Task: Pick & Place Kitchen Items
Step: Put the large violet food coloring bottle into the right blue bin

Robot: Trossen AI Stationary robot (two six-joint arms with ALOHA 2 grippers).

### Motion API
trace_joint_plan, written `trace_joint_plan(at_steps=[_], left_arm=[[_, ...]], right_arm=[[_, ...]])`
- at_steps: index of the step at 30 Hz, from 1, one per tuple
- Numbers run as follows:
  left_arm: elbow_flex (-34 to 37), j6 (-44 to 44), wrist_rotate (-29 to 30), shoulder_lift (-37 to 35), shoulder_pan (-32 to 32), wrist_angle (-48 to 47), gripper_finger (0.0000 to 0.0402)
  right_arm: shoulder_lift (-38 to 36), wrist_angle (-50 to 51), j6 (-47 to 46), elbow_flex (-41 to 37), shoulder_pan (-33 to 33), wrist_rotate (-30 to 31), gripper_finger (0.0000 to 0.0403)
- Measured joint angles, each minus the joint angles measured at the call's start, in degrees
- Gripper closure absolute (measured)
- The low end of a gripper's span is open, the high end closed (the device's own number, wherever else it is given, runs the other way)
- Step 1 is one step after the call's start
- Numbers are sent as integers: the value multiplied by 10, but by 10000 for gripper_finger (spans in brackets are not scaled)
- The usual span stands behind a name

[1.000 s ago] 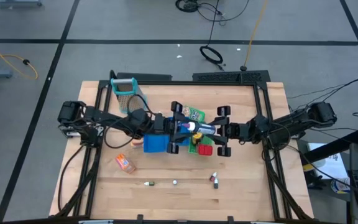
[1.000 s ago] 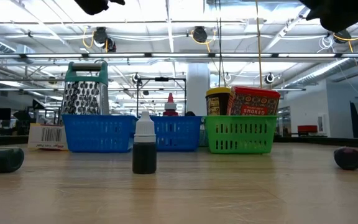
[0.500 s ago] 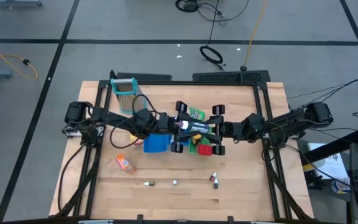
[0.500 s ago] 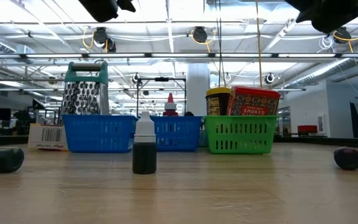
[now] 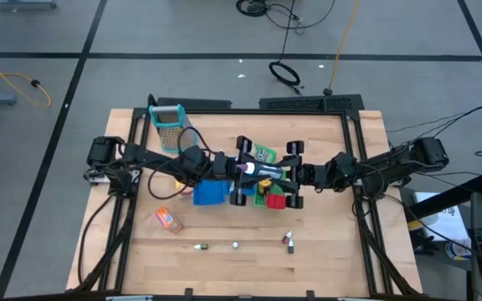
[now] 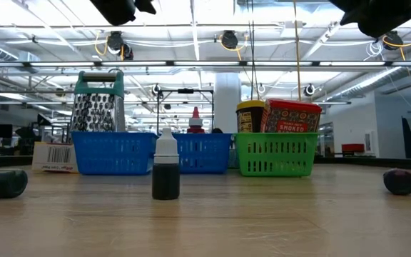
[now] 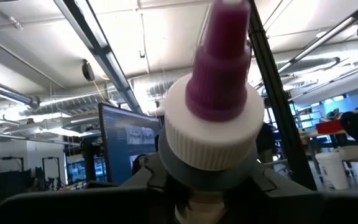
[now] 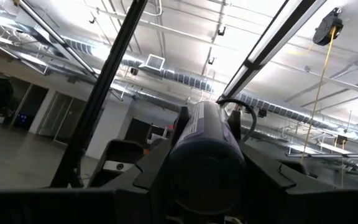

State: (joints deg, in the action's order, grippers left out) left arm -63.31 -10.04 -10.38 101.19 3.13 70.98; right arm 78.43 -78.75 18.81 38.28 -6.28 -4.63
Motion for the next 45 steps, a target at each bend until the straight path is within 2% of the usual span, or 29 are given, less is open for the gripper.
trace_joint_plan(at_steps=[5,7,12,17,22,27,33,40,45], left_arm=[[0,-2,-9,0,1,0,312],[1,-2,-6,0,1,-2,312],[1,4,1,0,1,-7,313],[1,21,4,-1,-1,-47,313],[3,20,45,-26,-6,-161,313],[3,24,89,-65,-4,-325,313],[3,52,144,-74,-4,-469,313],[20,71,198,-66,-8,-524,313],[65,127,216,-66,-22,-526,313]], right_arm=[[-1,11,5,0,0,1,267],[-5,20,3,0,0,8,250],[-38,101,-2,-12,-1,102,174],[-87,178,-1,-29,-2,188,145],[-146,227,-8,-67,-1,247,149],[-199,241,-19,-112,-2,284,162],[-229,249,-33,-129,-2,288,178],[-229,263,-46,-129,-2,286,195],[-229,264,-48,-129,-2,284,198]])
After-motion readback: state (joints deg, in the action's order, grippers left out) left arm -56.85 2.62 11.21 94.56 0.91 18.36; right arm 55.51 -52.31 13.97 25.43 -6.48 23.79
